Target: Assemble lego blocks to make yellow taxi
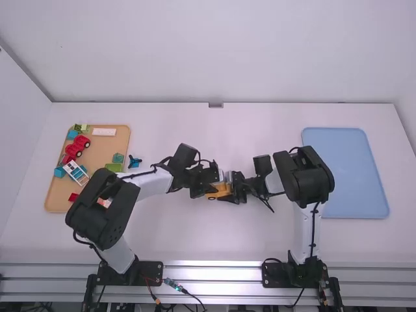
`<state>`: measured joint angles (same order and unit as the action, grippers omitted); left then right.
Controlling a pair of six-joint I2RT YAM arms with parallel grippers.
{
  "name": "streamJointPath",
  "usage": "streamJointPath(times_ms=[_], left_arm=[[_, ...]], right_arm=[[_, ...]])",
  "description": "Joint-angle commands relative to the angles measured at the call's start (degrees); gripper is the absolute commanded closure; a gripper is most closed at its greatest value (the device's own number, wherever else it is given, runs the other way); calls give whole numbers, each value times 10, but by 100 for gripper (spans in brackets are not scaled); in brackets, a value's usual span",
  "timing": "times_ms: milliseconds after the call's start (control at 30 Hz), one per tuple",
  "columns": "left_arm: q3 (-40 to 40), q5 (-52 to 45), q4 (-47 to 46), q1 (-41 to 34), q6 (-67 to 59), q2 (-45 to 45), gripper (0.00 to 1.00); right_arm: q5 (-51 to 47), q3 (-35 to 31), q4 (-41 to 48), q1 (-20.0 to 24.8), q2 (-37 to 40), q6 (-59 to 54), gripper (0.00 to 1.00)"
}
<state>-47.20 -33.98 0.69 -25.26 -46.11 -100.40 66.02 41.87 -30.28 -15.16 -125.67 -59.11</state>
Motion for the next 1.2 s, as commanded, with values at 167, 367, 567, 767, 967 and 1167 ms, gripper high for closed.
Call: streamJointPath(times_ms=[167, 367, 567, 767, 967, 1167], left_arm=[[8, 53, -14, -47, 2, -19, 99], [8, 93, -14, -69, 18, -19, 99], [8, 106, -14, -68, 33, -19, 99], [8, 112, 21, -68, 54, -15, 99], [8, 66, -4, -40, 39, 47, 99], [8, 68, -45, -42, 36, 70, 1]], right_arm=[[-30, -3, 8, -3, -8, 17, 60], [-30, -2, 5, -3, -8, 23, 60], [-29, -6, 5, -2, -8, 16, 61], [-31, -1, 11, -2, -8, 18, 62], [-30, -8, 10, -2, -8, 5, 64], [-28, -10, 3, -2, -8, 5, 64]])
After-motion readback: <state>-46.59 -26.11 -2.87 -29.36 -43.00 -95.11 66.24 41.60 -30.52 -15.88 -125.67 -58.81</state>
